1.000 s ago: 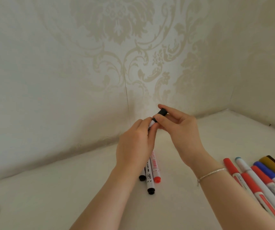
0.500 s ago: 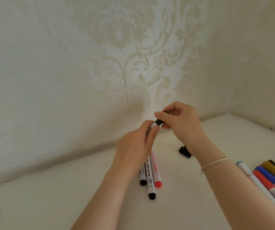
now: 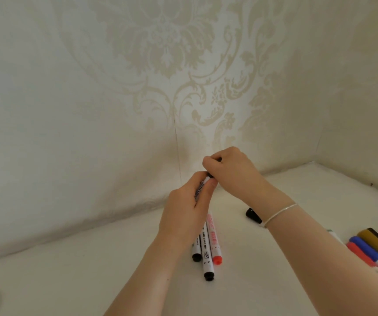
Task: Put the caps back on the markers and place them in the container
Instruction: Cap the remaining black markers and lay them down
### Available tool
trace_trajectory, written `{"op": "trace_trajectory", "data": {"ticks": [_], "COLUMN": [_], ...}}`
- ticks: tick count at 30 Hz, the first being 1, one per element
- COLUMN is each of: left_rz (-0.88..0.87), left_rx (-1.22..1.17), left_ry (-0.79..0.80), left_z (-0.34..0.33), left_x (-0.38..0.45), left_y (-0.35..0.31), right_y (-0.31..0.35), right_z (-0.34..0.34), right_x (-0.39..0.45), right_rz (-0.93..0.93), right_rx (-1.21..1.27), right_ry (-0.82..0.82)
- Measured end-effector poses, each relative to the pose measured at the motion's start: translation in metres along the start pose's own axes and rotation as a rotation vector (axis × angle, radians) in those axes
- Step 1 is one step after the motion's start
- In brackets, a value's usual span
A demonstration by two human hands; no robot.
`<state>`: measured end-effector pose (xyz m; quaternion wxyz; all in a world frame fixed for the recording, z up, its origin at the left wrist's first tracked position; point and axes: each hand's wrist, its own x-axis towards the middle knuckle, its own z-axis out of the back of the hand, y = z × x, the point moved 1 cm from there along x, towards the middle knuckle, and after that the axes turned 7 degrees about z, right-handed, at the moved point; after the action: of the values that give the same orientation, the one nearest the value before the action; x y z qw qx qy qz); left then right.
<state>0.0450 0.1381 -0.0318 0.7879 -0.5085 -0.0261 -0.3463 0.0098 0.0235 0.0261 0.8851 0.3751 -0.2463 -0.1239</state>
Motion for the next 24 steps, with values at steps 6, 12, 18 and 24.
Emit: {"op": "trace_trajectory", "data": {"ticks": [6,12,18,24], "left_rz": [-0.063,-0.019,0.103,0.251], "left_rx": [0.19,0.123,-0.295,-0.47], "left_ry": [-0.077,-0.039,0.036,0.246], "left_z": [0.001,0.002,0.006,0.02], "left_x": [0.004,0.006,0.008,0.004], "left_y": [-0.001,-0.001,-0.01,-0.008], "right_y": [-0.001,-0.002,0.009,0.001], "right_z": [0.002,-0.008,-0.002,0.017], "right_x": [0.001,-0.001,0.007,0.023], "right_rz": [-0.027,-0.199,-0.164,-0.231], "right_rx": [0.072,0.28,0.225,0.428], "right_ry": [0.007,0.076,0.124,0.025]}}
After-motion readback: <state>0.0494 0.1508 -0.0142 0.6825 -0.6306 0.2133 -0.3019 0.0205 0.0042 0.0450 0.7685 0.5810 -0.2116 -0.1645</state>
